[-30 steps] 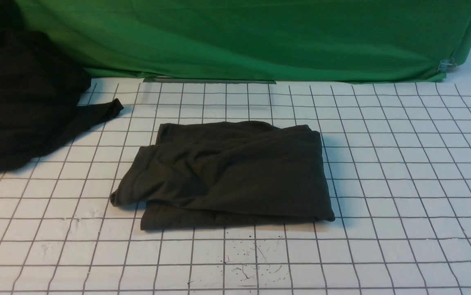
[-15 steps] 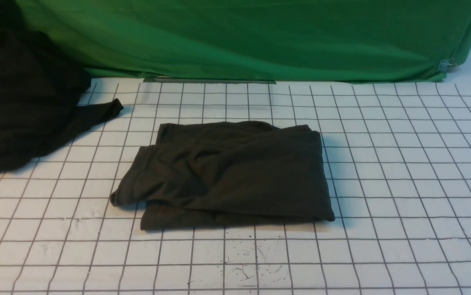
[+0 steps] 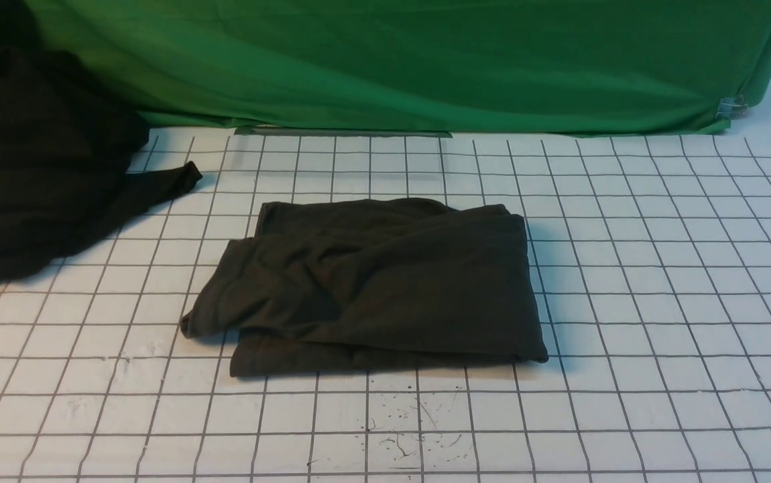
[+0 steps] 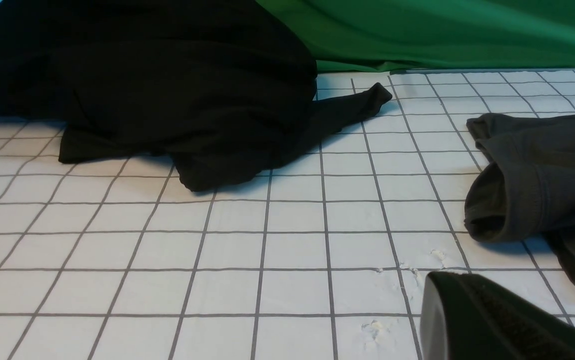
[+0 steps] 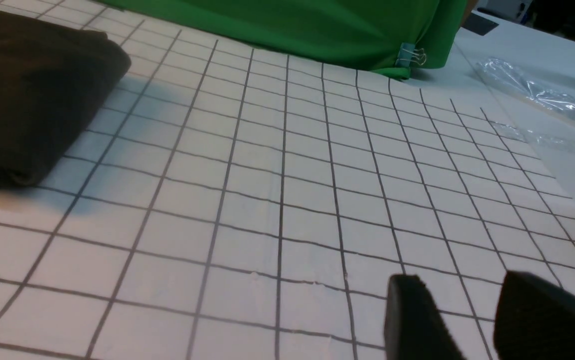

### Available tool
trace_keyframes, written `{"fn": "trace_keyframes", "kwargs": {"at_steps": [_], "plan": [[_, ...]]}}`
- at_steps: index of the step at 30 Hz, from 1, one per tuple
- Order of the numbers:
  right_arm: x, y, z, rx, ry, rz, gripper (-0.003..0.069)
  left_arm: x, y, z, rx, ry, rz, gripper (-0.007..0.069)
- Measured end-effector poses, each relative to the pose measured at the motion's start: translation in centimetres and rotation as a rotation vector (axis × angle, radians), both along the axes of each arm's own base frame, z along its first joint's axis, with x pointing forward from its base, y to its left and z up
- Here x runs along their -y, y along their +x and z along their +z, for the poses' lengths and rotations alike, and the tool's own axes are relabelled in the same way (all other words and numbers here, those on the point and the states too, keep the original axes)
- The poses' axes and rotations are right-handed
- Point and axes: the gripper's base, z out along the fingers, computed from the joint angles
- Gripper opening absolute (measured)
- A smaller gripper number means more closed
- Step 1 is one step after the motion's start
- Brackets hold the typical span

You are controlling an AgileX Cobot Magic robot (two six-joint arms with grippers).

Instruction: Fold a long-sleeved shirt over a white checkered tablecloth.

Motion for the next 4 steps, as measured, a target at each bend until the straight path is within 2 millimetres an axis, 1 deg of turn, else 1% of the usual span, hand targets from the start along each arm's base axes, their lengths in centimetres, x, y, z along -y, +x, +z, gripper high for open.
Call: {"fn": "trace_keyframes", "kwargs": {"at_steps": [4], "plan": [[0.00,0.00,0.00,0.000,0.000,0.000,0.0242,0.00,0.00,0.00,0.000,0.000,0.000,0.0001]]}}
